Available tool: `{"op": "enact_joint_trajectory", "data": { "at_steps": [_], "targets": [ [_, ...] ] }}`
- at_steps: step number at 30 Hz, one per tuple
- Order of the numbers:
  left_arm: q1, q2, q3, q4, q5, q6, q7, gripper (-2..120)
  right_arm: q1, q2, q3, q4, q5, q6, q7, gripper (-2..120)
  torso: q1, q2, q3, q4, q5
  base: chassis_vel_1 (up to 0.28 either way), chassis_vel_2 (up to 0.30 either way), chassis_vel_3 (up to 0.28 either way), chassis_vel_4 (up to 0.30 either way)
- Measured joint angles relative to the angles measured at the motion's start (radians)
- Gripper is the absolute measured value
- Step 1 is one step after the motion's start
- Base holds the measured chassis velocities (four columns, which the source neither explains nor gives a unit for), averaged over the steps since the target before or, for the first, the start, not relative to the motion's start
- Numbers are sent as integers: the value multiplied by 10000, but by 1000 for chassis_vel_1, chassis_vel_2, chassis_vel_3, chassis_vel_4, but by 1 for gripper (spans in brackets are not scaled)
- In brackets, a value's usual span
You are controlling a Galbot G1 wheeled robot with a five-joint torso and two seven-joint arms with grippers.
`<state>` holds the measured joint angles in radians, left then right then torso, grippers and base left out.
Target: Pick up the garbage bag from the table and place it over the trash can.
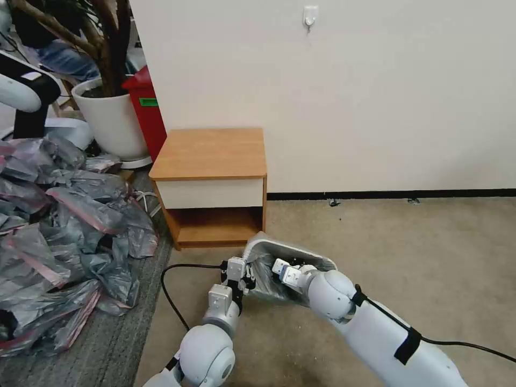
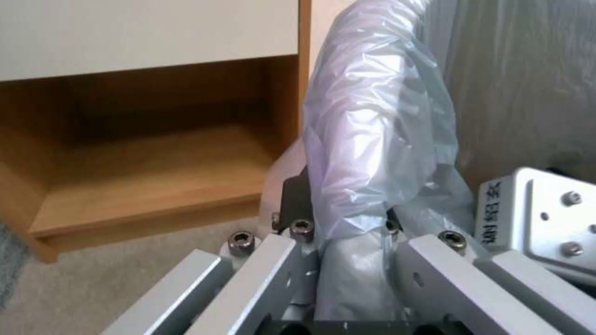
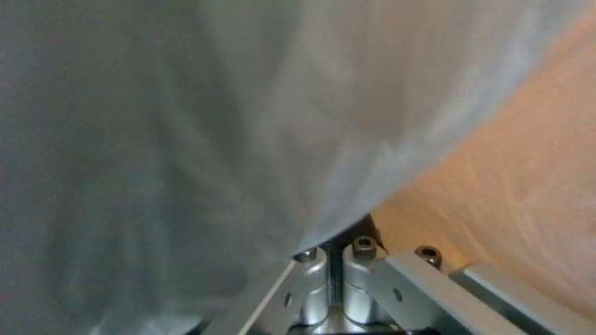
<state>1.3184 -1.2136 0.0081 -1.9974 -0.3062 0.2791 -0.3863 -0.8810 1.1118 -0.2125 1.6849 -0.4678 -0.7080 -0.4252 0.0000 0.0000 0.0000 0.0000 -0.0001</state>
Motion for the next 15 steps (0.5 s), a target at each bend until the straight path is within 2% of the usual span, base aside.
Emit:
{"op": "enact_joint_trajectory", "data": {
  "at_steps": [15],
  "targets": [
    [60, 16, -16, -125, -250, 12, -46, 2, 32, 291, 124, -724, -391, 0, -25, 0, 0, 0, 0, 0, 0, 0, 0, 0, 0]
  ]
}}
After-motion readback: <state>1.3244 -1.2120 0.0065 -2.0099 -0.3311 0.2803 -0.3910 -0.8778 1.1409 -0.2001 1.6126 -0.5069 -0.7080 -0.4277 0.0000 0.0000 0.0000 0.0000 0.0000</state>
